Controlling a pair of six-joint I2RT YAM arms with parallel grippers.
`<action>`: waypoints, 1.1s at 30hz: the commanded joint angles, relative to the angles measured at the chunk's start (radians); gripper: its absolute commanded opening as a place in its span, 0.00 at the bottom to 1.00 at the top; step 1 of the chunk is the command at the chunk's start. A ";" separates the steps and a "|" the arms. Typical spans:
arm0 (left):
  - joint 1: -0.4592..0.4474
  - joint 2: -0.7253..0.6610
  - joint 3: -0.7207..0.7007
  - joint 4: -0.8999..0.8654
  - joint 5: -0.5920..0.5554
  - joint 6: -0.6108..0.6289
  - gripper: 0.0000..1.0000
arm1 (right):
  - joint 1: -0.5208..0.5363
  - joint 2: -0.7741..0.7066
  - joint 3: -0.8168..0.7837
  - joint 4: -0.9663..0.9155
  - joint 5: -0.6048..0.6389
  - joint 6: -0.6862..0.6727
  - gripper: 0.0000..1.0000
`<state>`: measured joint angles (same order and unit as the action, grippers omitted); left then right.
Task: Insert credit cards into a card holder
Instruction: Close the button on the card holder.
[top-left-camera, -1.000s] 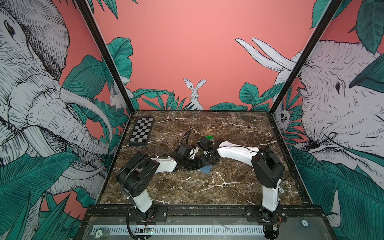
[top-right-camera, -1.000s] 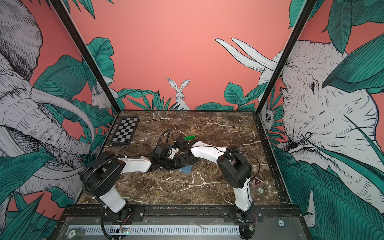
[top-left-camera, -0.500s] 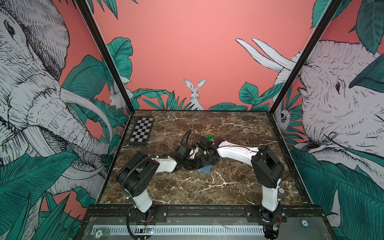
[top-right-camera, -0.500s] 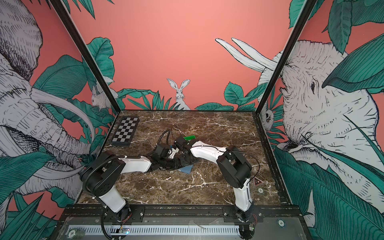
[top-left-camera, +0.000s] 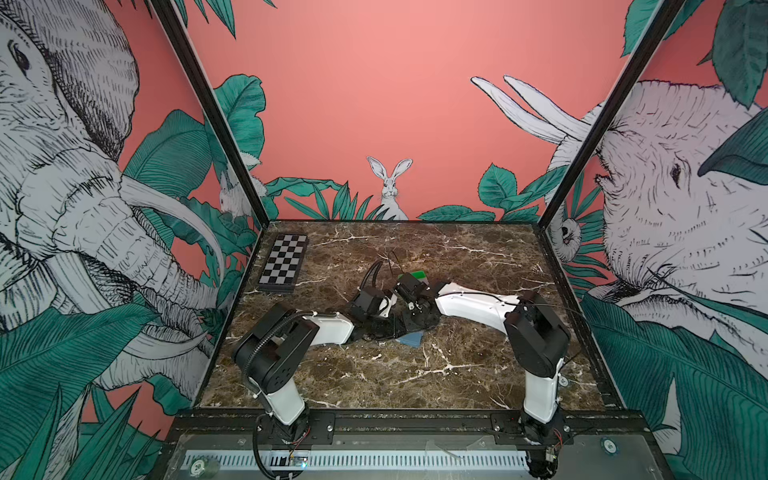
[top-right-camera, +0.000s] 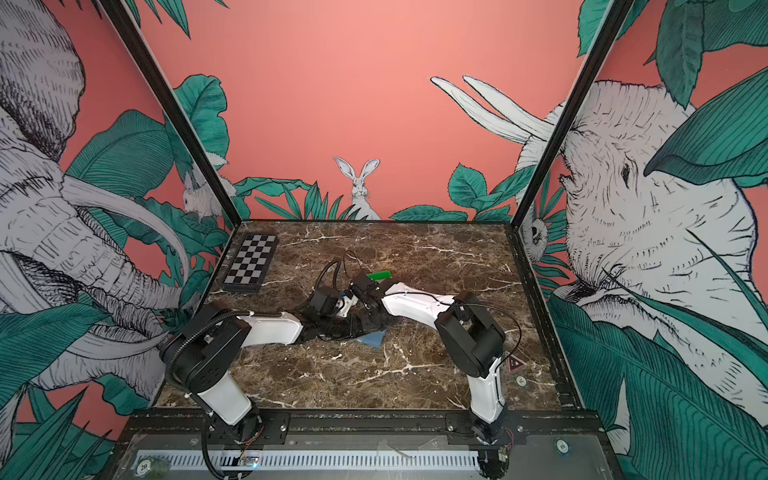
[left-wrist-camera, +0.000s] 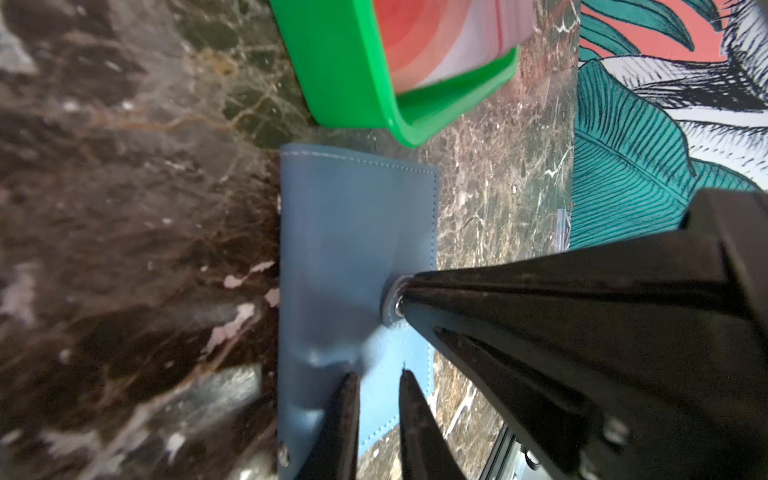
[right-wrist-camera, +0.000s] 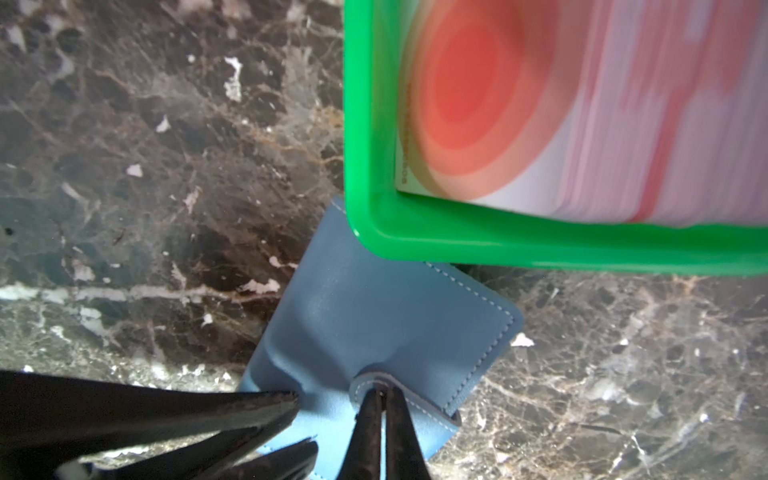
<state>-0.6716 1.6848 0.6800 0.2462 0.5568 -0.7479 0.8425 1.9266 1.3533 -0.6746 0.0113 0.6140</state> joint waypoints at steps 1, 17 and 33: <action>-0.004 -0.004 -0.019 -0.077 -0.029 0.003 0.21 | -0.013 -0.019 -0.008 -0.041 0.035 -0.025 0.06; -0.006 -0.050 0.024 -0.102 -0.018 -0.010 0.21 | -0.013 -0.273 -0.153 0.053 0.041 -0.082 0.16; 0.016 -0.166 0.172 -0.320 -0.081 0.076 0.28 | -0.042 -0.520 -0.286 0.140 0.033 -0.153 0.79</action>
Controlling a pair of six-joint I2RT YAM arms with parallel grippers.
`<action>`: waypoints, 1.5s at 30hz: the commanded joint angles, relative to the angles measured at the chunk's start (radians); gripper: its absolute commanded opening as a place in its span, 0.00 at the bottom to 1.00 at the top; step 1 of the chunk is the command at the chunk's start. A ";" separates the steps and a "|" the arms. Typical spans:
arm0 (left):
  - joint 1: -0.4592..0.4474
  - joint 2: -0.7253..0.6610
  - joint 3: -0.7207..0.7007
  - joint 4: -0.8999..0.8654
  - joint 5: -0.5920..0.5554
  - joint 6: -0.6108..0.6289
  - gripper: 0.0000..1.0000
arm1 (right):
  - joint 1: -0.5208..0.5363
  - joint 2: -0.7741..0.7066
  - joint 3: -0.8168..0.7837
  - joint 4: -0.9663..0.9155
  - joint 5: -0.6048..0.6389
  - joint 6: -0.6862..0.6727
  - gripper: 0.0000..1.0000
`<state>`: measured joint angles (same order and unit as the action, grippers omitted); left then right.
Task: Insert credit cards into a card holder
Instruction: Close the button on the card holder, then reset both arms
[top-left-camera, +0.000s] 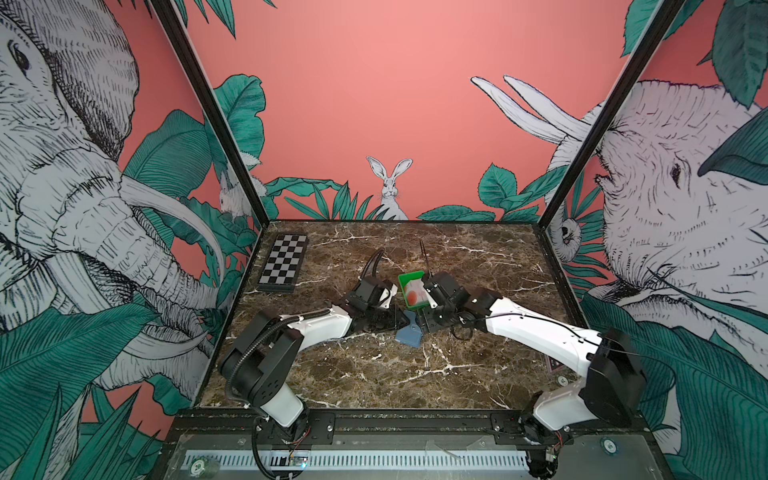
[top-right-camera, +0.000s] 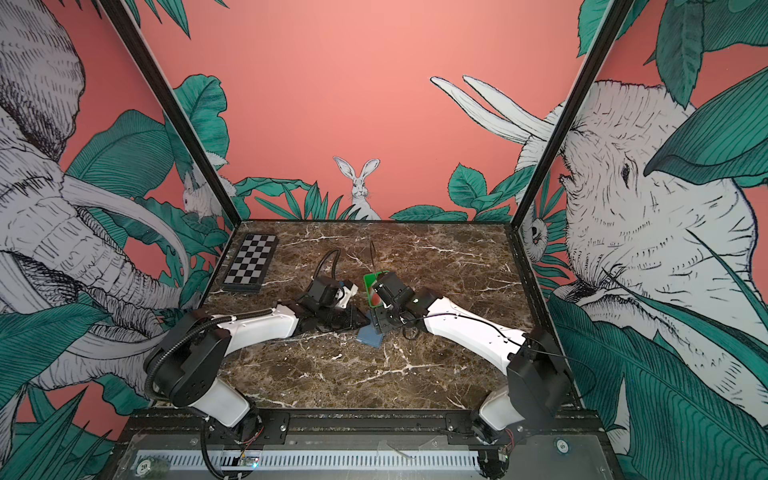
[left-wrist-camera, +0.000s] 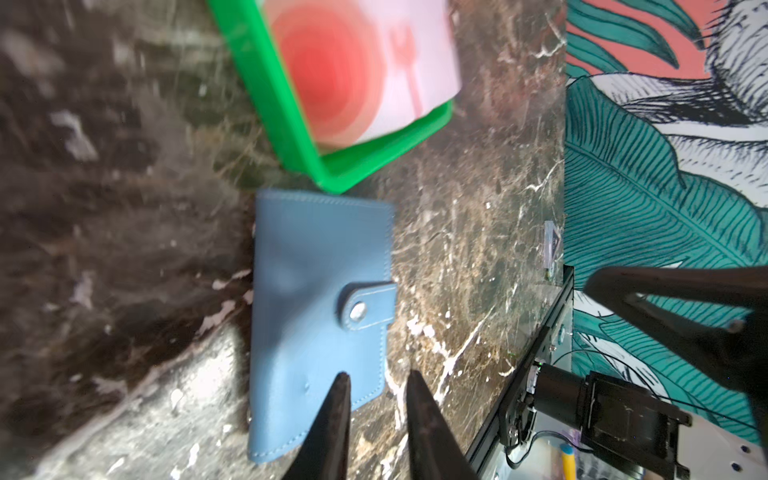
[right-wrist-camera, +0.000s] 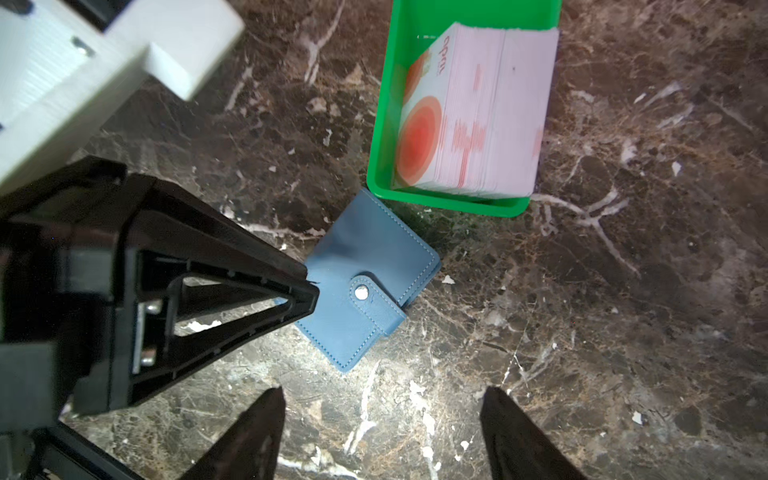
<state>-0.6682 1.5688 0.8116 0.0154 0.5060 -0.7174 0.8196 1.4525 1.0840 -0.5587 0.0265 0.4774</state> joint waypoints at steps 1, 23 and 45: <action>0.022 -0.059 0.049 -0.106 -0.030 0.055 0.30 | -0.026 -0.067 -0.028 0.038 0.011 -0.013 0.82; 0.289 -0.283 0.062 -0.295 -0.356 0.333 0.99 | -0.180 -0.353 -0.246 0.149 0.376 -0.147 0.98; 0.478 -0.431 -0.196 0.084 -0.744 0.682 0.99 | -0.603 -0.281 -0.490 0.704 0.330 -0.372 0.98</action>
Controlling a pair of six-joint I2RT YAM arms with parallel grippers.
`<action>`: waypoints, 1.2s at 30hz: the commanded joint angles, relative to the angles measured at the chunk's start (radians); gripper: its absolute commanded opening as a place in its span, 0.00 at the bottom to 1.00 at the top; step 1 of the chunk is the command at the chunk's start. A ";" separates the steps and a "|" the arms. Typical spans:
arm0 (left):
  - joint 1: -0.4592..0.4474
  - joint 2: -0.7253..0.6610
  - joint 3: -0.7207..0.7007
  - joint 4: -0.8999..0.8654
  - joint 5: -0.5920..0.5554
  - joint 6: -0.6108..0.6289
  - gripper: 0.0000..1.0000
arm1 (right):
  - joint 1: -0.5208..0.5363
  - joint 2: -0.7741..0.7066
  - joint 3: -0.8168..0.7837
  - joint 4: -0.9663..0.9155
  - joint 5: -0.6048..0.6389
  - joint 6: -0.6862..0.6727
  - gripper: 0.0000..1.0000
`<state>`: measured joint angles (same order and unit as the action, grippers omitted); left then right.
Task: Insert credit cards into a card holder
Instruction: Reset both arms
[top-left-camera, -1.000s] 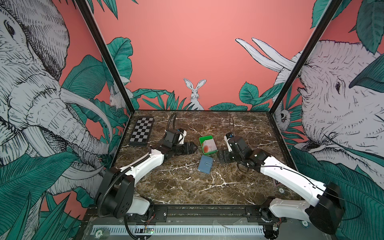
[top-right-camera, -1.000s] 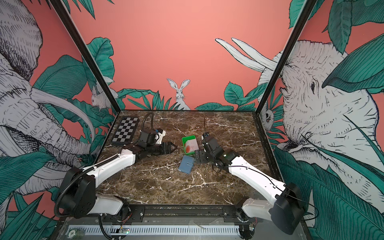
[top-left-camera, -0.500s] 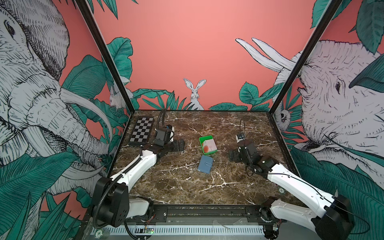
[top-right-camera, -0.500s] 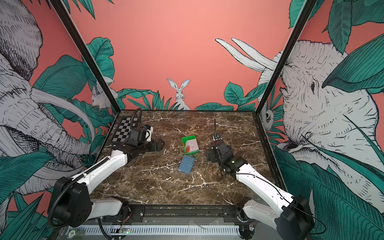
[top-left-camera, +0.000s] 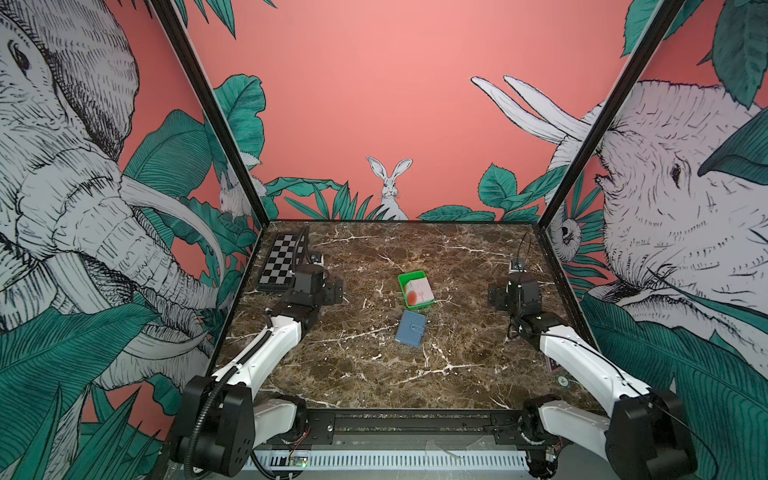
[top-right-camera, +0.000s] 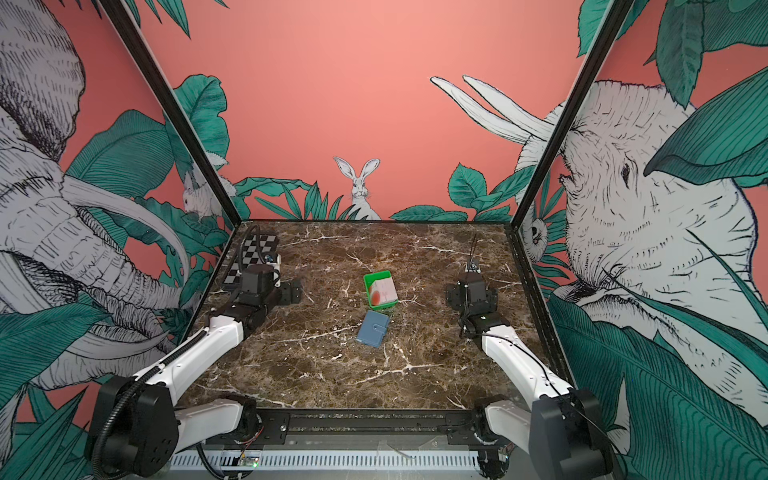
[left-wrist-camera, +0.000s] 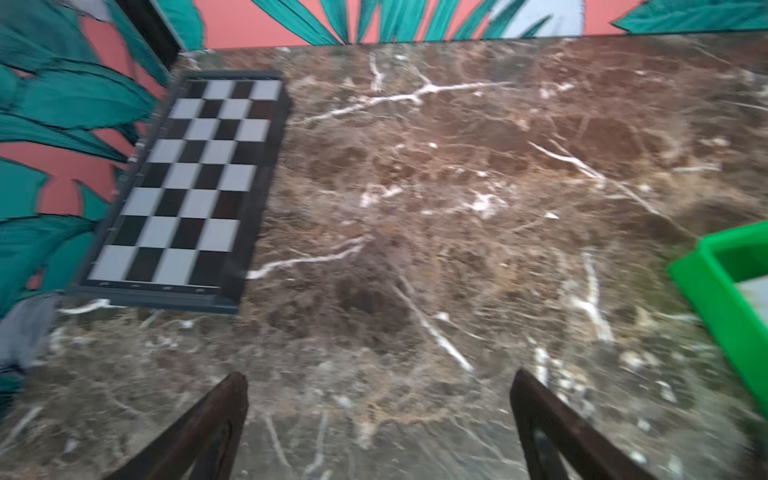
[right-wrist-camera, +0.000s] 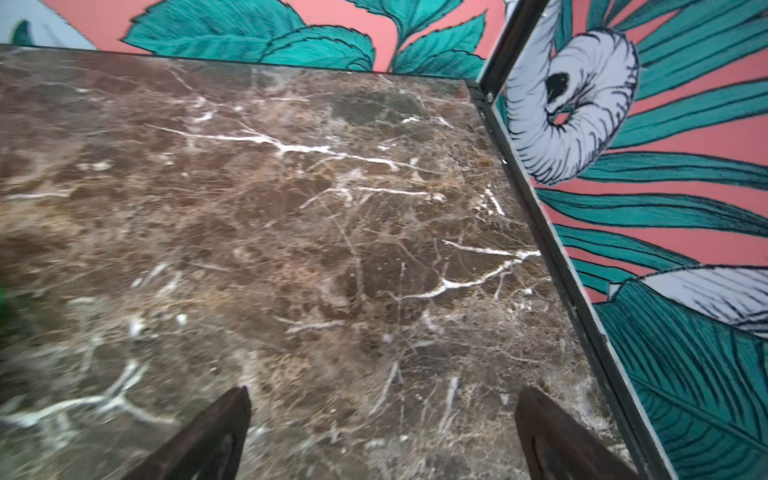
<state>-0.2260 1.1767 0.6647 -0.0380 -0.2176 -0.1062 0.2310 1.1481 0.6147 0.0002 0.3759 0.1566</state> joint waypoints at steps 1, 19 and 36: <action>0.050 -0.040 -0.069 0.174 0.006 0.088 0.99 | -0.021 0.034 -0.029 0.169 -0.017 -0.057 0.98; 0.220 0.269 -0.234 0.783 0.125 0.149 0.99 | -0.113 0.243 -0.172 0.638 -0.099 -0.179 0.98; 0.218 0.373 -0.270 0.933 0.216 0.183 0.99 | -0.227 0.382 -0.227 0.876 -0.316 -0.141 0.98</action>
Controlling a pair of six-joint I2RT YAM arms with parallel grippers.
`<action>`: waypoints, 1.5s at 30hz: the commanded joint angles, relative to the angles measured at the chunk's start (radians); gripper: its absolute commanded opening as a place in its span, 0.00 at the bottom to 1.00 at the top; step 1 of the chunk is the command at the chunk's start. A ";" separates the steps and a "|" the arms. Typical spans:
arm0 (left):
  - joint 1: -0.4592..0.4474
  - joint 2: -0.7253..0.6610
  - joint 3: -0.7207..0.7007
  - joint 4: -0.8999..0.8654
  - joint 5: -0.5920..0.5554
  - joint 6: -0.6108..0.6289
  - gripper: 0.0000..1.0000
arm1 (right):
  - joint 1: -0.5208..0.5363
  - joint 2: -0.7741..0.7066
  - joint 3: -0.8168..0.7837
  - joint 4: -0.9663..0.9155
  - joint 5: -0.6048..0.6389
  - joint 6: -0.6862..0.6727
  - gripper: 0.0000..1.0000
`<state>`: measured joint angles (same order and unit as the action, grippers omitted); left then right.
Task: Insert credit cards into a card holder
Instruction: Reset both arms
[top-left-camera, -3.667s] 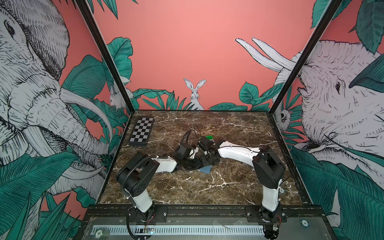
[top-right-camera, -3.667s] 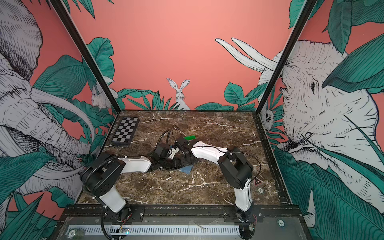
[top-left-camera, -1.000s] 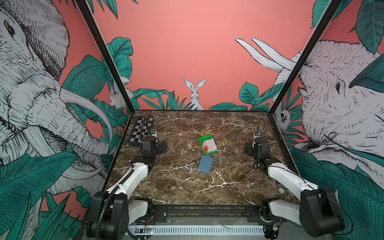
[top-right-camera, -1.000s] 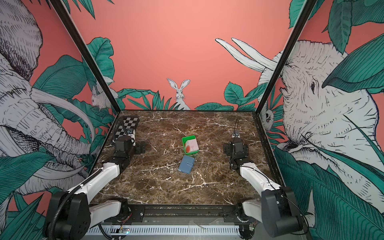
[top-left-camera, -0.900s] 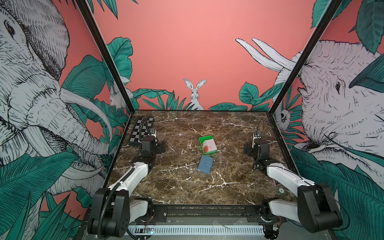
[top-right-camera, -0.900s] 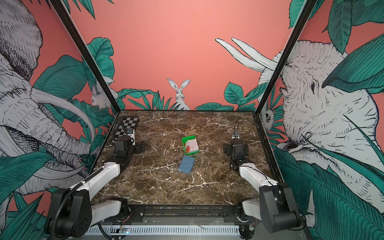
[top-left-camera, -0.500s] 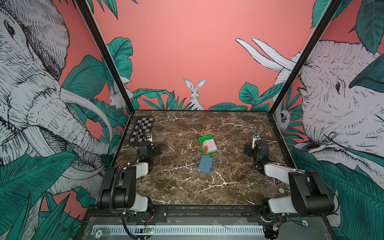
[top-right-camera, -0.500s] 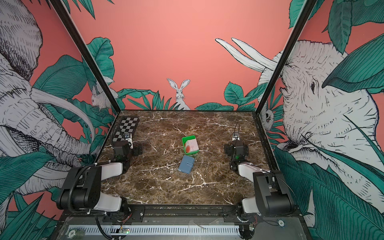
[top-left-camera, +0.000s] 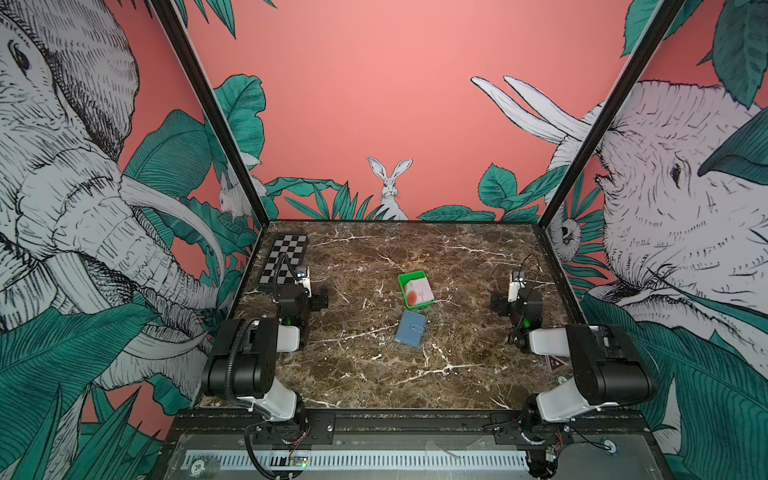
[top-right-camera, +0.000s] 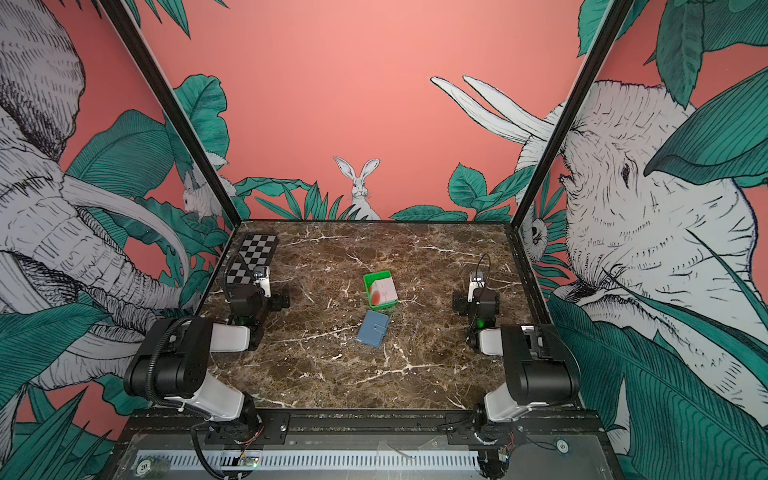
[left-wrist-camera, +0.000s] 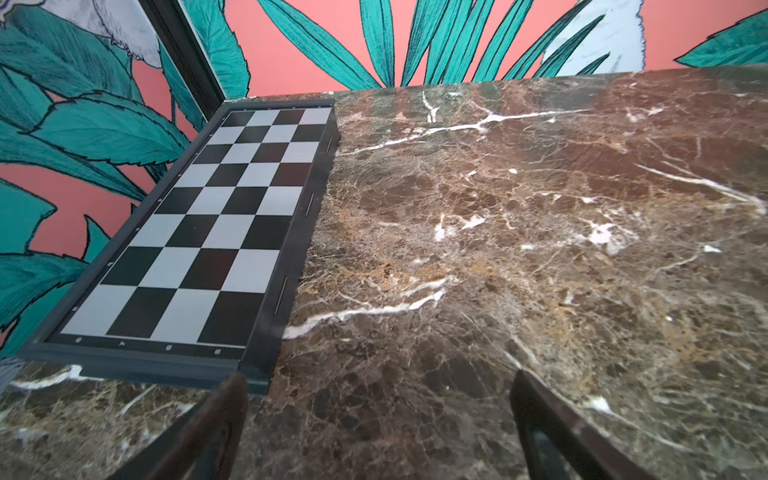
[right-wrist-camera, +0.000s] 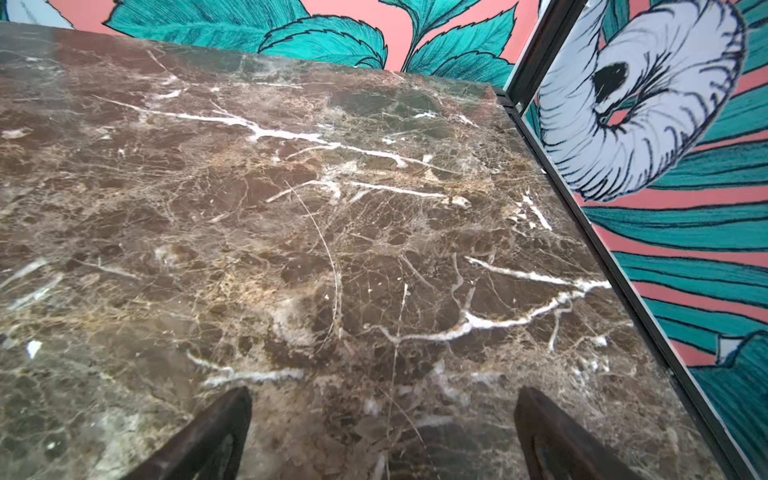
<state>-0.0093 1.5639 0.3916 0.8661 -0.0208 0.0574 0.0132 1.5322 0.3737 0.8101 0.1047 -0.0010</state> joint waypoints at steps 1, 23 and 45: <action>0.002 -0.013 0.004 0.033 0.018 0.019 0.99 | -0.007 -0.008 0.018 0.050 -0.044 0.015 0.98; 0.002 -0.013 0.004 0.035 0.018 0.021 0.99 | -0.009 -0.005 0.036 0.017 -0.082 -0.003 0.98; 0.002 -0.012 0.004 0.036 0.016 0.022 0.99 | -0.005 -0.014 -0.019 0.098 -0.104 -0.018 0.98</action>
<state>-0.0093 1.5639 0.3916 0.8680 -0.0147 0.0650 0.0063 1.5269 0.2958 0.9154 0.0280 -0.0059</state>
